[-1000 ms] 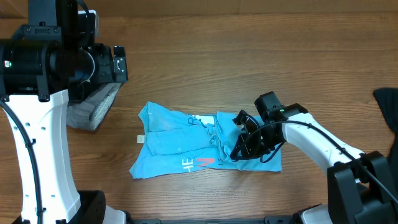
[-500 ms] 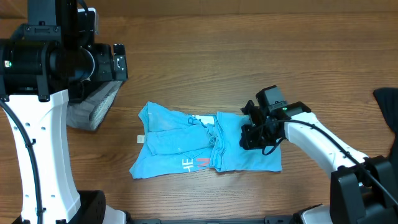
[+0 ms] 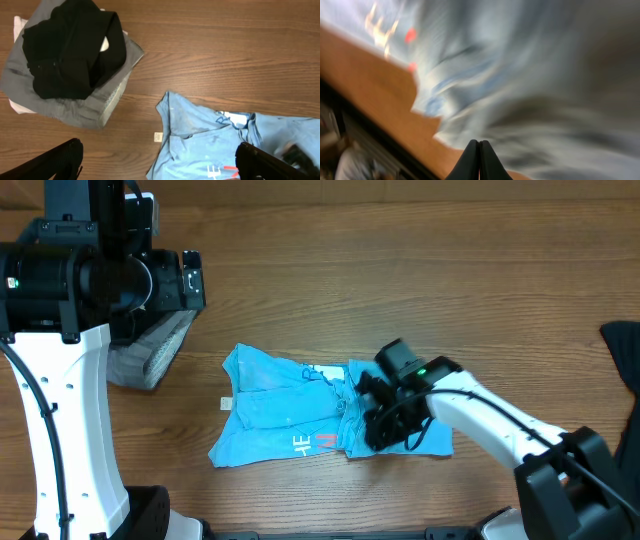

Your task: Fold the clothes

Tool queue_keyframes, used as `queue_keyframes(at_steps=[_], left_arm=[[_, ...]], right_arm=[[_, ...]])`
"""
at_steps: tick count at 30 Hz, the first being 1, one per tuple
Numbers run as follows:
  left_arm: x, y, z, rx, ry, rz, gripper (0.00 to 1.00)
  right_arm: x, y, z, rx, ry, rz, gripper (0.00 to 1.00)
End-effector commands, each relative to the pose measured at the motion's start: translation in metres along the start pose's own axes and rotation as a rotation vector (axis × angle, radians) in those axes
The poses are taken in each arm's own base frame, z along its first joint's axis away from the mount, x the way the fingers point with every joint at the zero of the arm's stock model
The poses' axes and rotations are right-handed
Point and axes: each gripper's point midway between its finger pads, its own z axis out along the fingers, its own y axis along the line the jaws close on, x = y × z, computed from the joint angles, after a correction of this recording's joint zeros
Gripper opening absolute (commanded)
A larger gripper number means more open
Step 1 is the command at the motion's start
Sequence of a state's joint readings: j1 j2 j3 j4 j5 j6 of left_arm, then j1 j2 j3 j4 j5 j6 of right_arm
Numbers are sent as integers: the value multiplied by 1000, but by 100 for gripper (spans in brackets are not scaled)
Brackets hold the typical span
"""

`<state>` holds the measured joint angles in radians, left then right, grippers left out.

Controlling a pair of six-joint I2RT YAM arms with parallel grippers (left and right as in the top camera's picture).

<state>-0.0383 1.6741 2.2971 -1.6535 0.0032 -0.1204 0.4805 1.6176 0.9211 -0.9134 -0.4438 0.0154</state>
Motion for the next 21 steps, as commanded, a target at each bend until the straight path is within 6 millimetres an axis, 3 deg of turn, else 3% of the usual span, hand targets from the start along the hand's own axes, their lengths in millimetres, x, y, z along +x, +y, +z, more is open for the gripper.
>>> queue_keyframes(at_steps=[1, 2, 3, 7, 12, 18, 21], left_arm=[[1, -2, -1, 21, 3, 3, 100], [2, -3, -1, 27, 11, 3, 100], [3, -4, 1, 34, 18, 3, 100], [12, -10, 9, 69, 65, 1, 100], [23, -11, 28, 75, 134, -3, 100], [27, -12, 46, 81, 166, -5, 100], [24, -13, 47, 82, 154, -5, 100]], right_arm=[[-34, -31, -47, 57, -175, 160, 10], [-38, -42, -55, 54, -200, 207, 27], [-41, -52, -63, 44, -224, 246, 37], [-44, -90, -89, -12, -308, 368, 59], [-35, -125, -101, -10, -353, 482, 65], [-13, -161, -77, 134, -314, 635, 70], [-7, -157, -64, 95, -285, 646, 69]])
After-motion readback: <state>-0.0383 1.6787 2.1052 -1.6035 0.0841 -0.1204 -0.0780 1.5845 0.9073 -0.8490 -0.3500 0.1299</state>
